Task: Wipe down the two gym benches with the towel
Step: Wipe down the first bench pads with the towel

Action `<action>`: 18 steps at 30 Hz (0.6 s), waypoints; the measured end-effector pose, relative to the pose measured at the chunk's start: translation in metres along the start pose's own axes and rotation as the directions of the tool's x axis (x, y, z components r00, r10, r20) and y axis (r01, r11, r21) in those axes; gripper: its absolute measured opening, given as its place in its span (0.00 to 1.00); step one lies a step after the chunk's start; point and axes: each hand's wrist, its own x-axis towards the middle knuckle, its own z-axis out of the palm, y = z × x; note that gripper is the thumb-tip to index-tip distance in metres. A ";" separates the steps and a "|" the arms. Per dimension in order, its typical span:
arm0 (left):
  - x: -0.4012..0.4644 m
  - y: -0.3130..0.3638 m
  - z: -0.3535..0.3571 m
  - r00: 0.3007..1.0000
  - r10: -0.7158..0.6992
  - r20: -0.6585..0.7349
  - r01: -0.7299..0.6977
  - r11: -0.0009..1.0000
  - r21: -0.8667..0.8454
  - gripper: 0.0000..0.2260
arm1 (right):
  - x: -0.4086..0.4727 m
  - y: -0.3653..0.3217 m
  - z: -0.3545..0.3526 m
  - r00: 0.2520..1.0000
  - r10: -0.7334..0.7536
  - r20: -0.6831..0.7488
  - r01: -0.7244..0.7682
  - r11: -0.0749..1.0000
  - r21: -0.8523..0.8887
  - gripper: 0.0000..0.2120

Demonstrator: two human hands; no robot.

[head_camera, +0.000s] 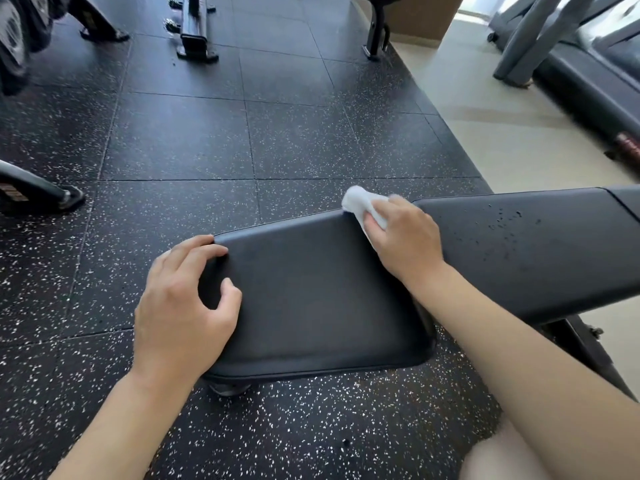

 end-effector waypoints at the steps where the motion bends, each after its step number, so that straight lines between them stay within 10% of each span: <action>1: 0.000 0.000 0.000 1.000 -0.002 0.001 0.002 1.000 -0.001 0.18 | 0.014 -0.009 0.005 1.000 -0.005 -0.003 0.004 1.000 -0.023 0.13; 13: -0.002 0.006 -0.007 0.998 -0.032 0.056 0.032 0.999 0.006 0.17 | -0.086 -0.087 -0.009 0.879 -0.474 0.045 0.463 0.873 0.154 0.15; 18: -0.004 0.010 -0.006 0.997 -0.030 0.067 0.029 0.999 0.028 0.17 | -0.011 -0.039 -0.006 0.965 -0.249 0.077 0.252 0.967 -0.033 0.18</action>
